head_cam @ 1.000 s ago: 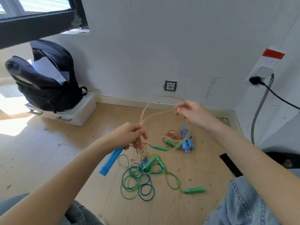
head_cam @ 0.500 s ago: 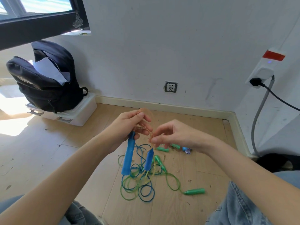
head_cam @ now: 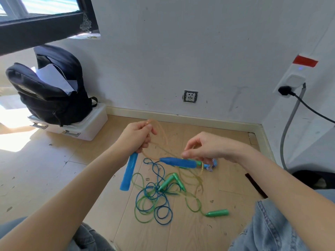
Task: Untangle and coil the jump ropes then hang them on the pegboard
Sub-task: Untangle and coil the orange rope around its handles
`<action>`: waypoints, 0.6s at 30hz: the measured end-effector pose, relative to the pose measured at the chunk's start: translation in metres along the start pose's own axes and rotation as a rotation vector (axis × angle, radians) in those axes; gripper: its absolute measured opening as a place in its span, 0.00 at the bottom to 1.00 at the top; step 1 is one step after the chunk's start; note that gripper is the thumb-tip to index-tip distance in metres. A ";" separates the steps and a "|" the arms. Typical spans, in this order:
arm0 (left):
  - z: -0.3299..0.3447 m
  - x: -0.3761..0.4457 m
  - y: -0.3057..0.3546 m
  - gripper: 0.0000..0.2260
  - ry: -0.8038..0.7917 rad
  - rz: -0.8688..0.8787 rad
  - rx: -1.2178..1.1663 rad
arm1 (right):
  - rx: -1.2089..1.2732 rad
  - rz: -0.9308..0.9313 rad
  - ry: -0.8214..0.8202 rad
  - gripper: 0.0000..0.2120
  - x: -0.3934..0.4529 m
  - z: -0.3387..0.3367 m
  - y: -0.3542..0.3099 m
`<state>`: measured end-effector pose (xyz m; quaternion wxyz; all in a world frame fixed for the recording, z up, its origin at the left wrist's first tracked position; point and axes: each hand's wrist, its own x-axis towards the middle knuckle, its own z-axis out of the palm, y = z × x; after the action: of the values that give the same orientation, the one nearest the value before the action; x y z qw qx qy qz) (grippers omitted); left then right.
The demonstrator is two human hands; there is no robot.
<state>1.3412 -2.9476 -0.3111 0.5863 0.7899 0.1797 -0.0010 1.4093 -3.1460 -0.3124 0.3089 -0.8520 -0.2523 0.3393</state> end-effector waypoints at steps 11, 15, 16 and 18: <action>-0.018 0.000 -0.001 0.12 -0.150 -0.128 0.009 | -0.610 0.082 0.208 0.07 0.006 0.000 0.021; -0.004 -0.006 0.000 0.12 -0.369 -0.123 -0.212 | -0.425 -0.109 0.173 0.23 0.006 0.012 0.008; 0.000 -0.006 0.002 0.13 -0.382 -0.124 -0.312 | -0.295 -0.162 0.144 0.22 0.006 0.015 0.003; 0.005 -0.005 0.005 0.13 -0.368 -0.143 -0.503 | -0.011 -0.207 -0.054 0.17 0.003 0.023 -0.007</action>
<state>1.3392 -2.9546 -0.3067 0.7845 0.5920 0.1202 -0.1403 1.3925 -3.1306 -0.3220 0.3308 -0.8137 -0.3488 0.3269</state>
